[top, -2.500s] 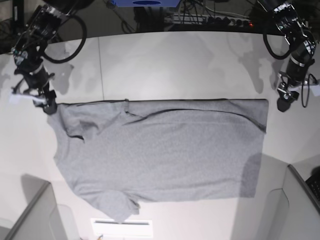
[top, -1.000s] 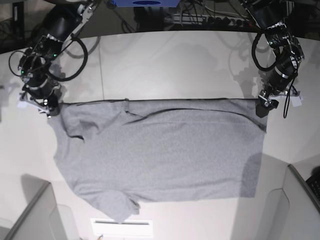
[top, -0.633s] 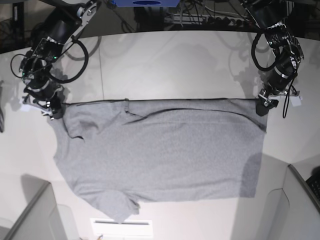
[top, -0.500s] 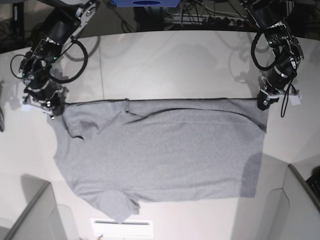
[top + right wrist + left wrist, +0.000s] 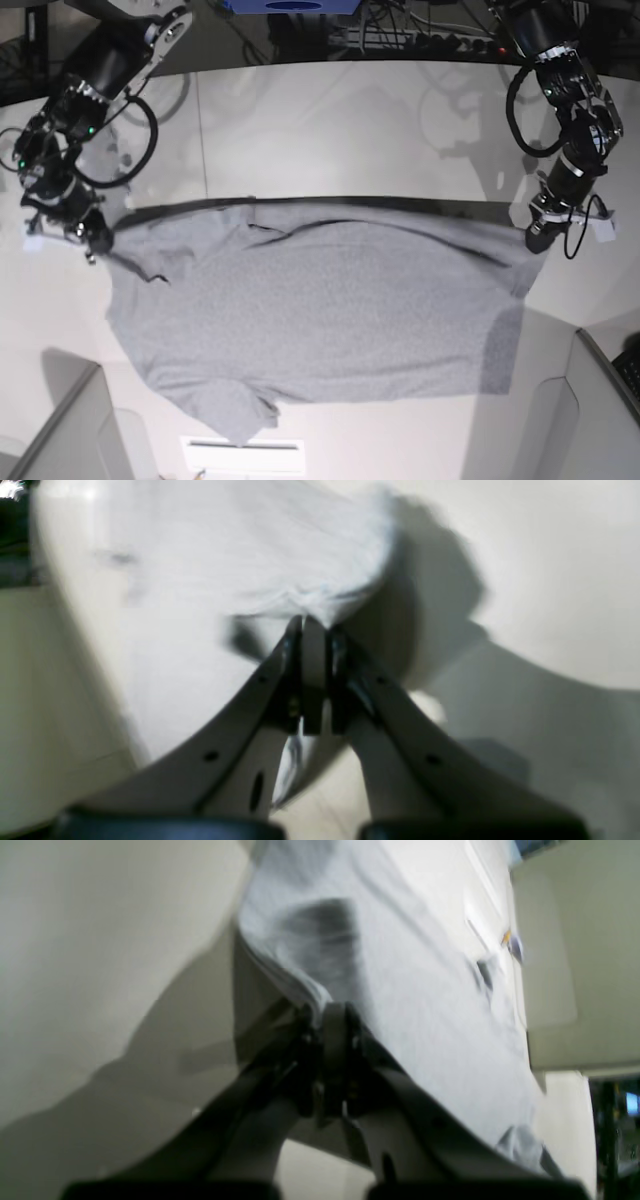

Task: Fold the T-shirt properly
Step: 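Drag the held shoulder edge away from the hem with both grippers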

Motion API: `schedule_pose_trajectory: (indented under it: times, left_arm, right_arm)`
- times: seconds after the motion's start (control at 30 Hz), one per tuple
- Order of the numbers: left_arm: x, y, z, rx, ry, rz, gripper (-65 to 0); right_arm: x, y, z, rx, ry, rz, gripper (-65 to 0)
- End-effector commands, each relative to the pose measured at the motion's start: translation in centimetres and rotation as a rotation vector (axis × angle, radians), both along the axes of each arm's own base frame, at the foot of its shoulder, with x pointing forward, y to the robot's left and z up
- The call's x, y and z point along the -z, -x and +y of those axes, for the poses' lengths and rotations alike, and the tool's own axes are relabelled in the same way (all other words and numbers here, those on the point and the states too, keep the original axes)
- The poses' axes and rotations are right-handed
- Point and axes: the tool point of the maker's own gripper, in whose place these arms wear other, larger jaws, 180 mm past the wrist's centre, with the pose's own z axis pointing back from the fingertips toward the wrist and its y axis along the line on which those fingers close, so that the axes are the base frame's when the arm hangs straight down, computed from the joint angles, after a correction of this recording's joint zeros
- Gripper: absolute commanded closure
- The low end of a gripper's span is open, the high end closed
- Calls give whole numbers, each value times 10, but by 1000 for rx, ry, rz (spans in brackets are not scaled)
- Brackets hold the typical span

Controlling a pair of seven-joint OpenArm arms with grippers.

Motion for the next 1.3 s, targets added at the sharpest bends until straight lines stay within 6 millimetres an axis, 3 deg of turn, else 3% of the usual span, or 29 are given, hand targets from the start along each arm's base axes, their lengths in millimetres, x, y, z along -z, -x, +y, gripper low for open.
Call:
schedule_pose_trajectory:
  times: [0.0,0.07,0.27,0.5,0.77,0.9,1.03,1.27]
  left_arm:
    - [-27,-11,5,-2,-25,-75,0]
    - [-47,-22,5,9,-53,-109,0]
    - [-79,-54,-8,92,-53,-152,0]
    - [-82,-46,19,15,-41,-158,0]
    - [-81,-44,29,1,-47,-149,0]
    - [-81,-34,25,15,-76,-140,0]
    - [-71,-9,24,31,-121,-91,0]
    - [-29,46,18,58,-140,67,0]
  right_arm:
    - [-25,-13,-8,-2,34,-68,0]
    - [-41,-22,-7,-24,34,-96,0]
    - [-67,-49,0,-7,-69,-106,0]
    - [-88,-57,-20,26,-63,-125,0]
    - [-72,-65,-27,124,-216,-33,0]
    - [-62,-51,-23,112,-221,-17,0]
    - [-49,-24,-12,94,-299,-28,0]
    - [9,39,-18,149,-267,117,0]
